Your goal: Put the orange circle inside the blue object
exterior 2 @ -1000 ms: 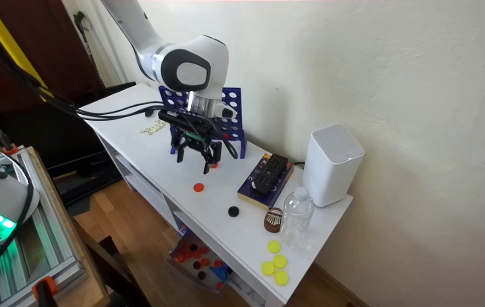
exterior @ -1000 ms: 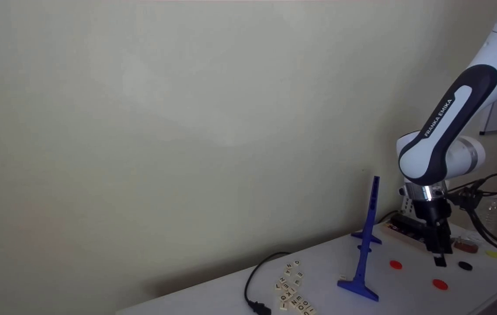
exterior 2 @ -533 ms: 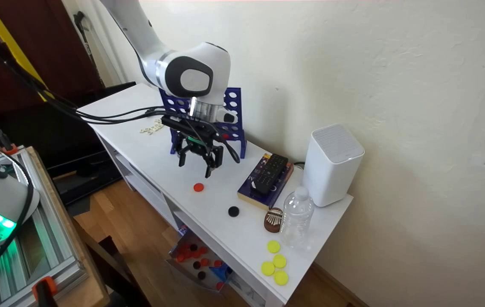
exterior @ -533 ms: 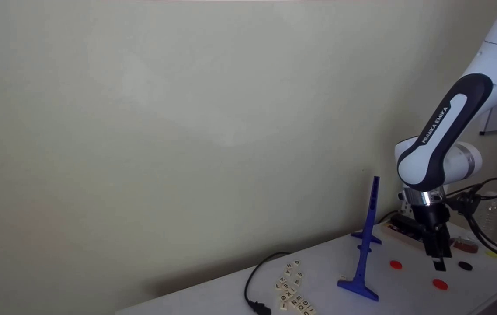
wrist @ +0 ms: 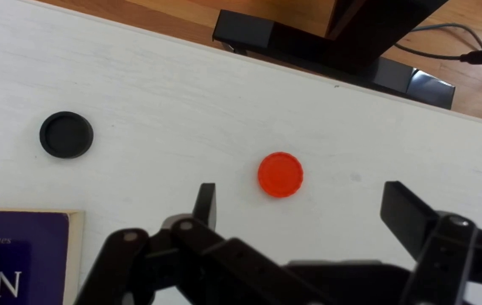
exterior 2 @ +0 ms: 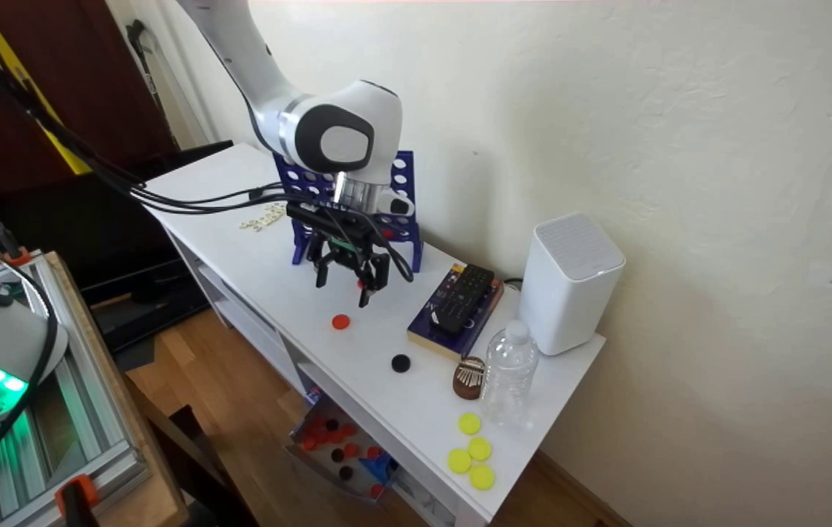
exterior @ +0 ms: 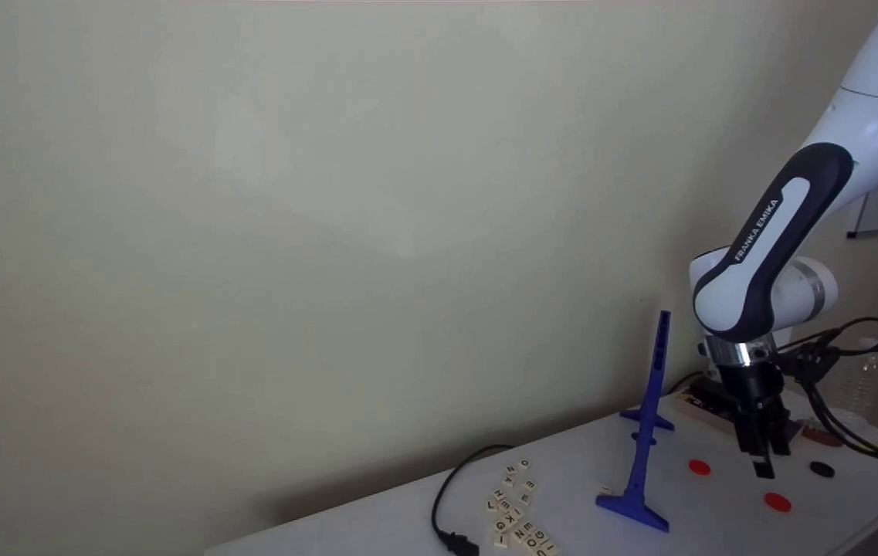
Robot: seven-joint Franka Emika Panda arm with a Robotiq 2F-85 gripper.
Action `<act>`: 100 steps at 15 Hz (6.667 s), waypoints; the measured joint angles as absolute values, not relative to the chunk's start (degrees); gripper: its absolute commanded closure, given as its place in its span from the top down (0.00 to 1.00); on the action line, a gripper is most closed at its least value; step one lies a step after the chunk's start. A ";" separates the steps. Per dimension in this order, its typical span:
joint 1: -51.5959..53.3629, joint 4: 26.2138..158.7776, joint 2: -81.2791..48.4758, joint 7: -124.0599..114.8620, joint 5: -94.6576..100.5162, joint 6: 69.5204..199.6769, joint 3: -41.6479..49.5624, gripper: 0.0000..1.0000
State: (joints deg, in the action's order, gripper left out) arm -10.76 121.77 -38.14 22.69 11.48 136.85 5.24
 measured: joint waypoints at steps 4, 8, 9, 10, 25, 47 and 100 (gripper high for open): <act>-9.97 119.93 -40.32 21.42 11.49 136.75 5.24 1.00; -8.83 118.20 -42.66 20.19 11.49 136.36 5.29 1.00; -8.61 117.81 -43.20 19.84 11.60 136.36 5.36 1.00; -8.40 117.44 -43.67 19.62 11.73 136.36 5.47 1.00; -6.48 112.03 -48.23 18.29 14.96 130.68 7.01 0.97; -8.18 111.52 -49.24 17.51 14.72 130.39 7.38 0.86; -9.64 111.38 -49.20 15.22 14.65 130.72 6.95 0.50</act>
